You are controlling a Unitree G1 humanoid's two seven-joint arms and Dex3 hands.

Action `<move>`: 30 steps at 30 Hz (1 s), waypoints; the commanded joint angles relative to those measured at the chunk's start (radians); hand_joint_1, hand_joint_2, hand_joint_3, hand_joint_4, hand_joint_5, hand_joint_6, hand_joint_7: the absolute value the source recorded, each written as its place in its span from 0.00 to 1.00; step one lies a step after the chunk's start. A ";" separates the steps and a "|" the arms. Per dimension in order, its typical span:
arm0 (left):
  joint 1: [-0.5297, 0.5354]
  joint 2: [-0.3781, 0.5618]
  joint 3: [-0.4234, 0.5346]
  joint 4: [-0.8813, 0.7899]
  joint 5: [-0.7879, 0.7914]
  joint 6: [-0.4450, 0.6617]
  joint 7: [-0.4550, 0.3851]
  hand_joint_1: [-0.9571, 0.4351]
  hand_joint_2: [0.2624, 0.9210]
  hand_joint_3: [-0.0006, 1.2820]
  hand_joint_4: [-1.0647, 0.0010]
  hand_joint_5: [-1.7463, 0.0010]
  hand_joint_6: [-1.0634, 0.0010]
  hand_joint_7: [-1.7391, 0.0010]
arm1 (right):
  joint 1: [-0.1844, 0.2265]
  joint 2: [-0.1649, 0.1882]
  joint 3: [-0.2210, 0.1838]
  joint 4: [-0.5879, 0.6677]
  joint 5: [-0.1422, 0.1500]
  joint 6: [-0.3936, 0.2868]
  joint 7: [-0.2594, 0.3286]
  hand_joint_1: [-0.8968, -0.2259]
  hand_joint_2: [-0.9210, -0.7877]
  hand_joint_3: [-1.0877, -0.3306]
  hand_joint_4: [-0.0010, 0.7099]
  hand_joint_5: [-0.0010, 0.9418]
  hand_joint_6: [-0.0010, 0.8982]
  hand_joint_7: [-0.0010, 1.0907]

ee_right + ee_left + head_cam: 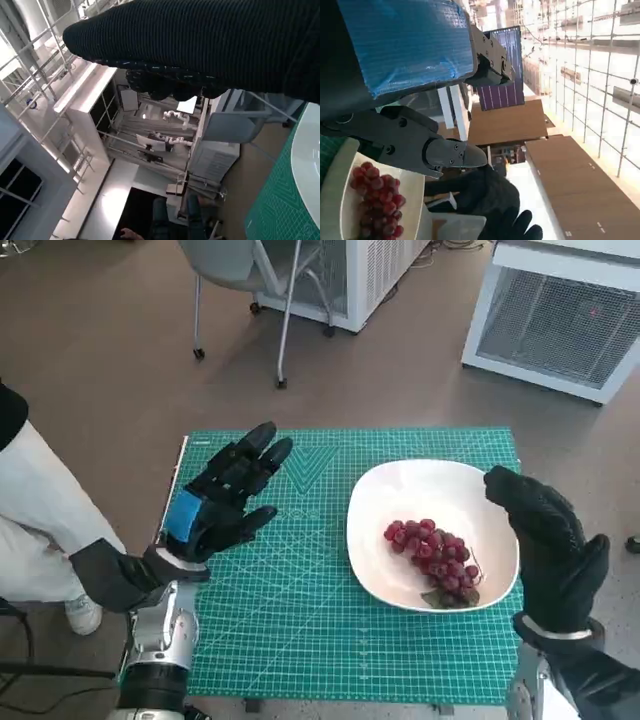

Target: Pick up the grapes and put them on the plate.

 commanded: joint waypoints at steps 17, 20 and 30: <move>0.155 -0.045 0.017 -0.100 -0.021 0.020 0.018 0.42 1.00 0.21 0.65 0.99 0.57 0.97 | -0.015 -0.003 0.011 0.062 0.010 0.011 0.043 0.62 0.00 0.70 0.64 0.00 0.12 0.62; 0.158 -0.047 0.018 -0.107 -0.022 0.023 0.021 0.42 1.00 0.21 0.65 0.99 0.57 0.97 | -0.016 -0.004 0.010 0.062 0.010 0.013 0.042 0.61 0.00 0.70 0.64 0.00 0.12 0.62; 0.158 -0.047 0.019 -0.120 -0.027 0.030 0.027 0.42 1.00 0.21 0.65 0.99 0.57 0.97 | -0.017 -0.004 0.010 0.060 0.010 0.017 0.041 0.61 0.00 0.70 0.65 0.01 0.12 0.62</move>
